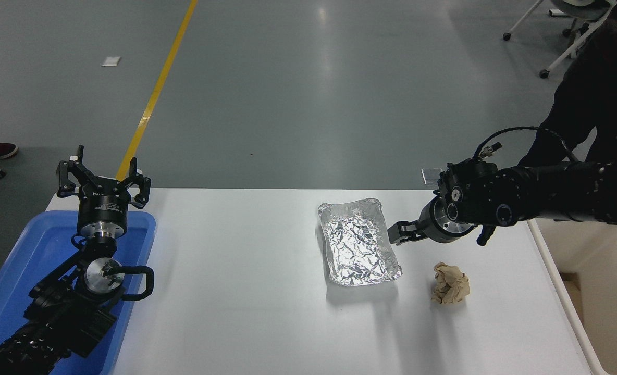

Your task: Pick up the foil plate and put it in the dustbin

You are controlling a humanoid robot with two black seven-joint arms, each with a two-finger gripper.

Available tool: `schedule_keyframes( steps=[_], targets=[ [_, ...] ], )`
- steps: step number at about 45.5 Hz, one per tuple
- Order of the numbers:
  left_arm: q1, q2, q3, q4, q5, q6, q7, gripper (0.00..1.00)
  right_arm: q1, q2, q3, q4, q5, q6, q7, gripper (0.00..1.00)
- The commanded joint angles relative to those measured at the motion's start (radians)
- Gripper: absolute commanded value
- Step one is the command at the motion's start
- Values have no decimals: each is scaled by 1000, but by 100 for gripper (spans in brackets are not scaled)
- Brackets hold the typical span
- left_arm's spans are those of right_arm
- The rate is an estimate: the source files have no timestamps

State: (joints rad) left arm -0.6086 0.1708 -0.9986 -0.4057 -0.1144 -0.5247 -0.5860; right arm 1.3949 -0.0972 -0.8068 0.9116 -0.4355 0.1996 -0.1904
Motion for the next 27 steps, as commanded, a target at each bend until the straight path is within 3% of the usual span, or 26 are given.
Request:
schedule_keyframes(
  steps=[1,7,27],
  targets=[
    [0,-1,0,-1,1,-1,0,99,-138,60,64,-114,-12,-131,-1,88],
    [0,-1,0,-1,1,-1,0,99,-185,88,109,-174,-14,-172,-1,85],
    [-2,-1,0,1,1,-1,0,99,-281,97,169,-257,-72,-235,-4,63]
  ],
)
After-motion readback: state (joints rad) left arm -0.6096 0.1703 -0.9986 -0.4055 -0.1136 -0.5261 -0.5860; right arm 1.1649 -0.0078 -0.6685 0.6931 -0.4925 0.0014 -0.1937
